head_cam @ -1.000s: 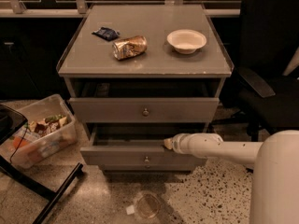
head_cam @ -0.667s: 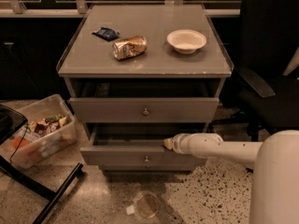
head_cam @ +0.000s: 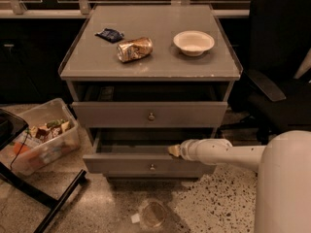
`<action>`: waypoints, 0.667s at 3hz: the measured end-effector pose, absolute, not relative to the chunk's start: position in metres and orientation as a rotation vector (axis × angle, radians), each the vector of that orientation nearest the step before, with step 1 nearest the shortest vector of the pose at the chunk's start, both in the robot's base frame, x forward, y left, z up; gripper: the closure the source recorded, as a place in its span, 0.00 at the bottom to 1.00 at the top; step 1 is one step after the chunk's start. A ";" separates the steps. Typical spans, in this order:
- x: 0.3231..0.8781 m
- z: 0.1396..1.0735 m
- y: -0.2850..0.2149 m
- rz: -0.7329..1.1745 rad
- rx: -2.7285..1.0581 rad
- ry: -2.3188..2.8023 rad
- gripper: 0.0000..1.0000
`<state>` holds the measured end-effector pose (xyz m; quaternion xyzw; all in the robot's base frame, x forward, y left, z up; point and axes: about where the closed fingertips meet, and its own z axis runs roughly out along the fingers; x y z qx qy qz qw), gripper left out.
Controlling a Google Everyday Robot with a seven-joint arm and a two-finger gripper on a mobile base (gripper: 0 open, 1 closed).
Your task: Open middle drawer
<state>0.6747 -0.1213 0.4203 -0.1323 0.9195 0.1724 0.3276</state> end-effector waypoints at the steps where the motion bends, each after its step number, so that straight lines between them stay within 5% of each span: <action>1: 0.660 0.409 -0.136 0.367 -0.431 2.421 0.62; 2: 0.660 0.412 -0.136 0.366 -0.431 2.421 0.85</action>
Offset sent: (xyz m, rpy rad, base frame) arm -0.1179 -0.0870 -0.0689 -0.5911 -0.0894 0.2578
